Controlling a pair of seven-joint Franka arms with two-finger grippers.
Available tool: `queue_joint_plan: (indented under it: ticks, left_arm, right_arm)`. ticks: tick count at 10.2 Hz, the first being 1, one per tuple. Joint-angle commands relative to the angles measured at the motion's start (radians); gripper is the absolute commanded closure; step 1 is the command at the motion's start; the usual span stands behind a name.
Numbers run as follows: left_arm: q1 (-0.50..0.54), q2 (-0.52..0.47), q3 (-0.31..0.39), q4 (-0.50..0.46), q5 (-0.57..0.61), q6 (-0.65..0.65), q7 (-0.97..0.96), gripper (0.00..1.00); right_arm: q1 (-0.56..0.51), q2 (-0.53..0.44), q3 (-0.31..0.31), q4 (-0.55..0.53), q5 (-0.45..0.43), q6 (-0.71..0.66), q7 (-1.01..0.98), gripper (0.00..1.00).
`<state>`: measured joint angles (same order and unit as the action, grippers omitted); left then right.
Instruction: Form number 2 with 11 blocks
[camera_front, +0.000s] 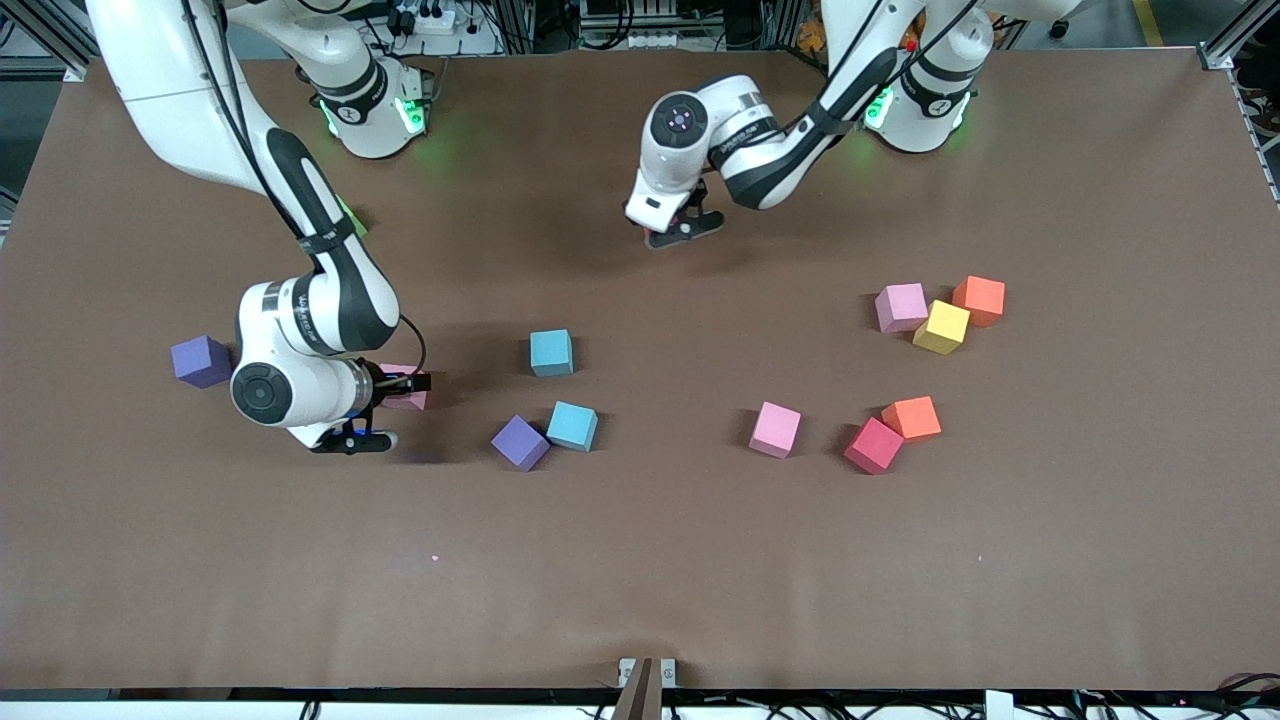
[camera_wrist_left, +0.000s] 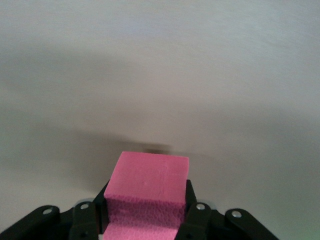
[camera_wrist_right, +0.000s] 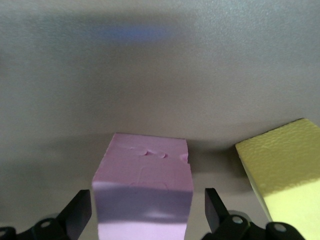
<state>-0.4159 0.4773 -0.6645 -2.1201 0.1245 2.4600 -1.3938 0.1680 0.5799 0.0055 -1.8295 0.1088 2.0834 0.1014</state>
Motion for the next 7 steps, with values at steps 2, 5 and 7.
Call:
queue_joint_plan:
  ticks: [2, 5, 7]
  left_arm:
    - [-0.056, 0.096, 0.005, 0.110, 0.139, -0.073, 0.021, 0.69]
    - [-0.061, 0.144, 0.005, 0.183, 0.159, -0.157, 0.055, 0.69]
    - [-0.060, 0.152, 0.006, 0.183, 0.162, -0.157, 0.062, 0.68]
  right_arm:
    - [-0.010, 0.012, 0.002, 0.004, 0.069, 0.009, 0.020, 0.00]
    - [-0.012, 0.023, 0.001, 0.004, 0.069, 0.018, 0.018, 0.00]
    - [-0.012, 0.023, 0.001, 0.004, 0.069, 0.018, 0.018, 0.00]
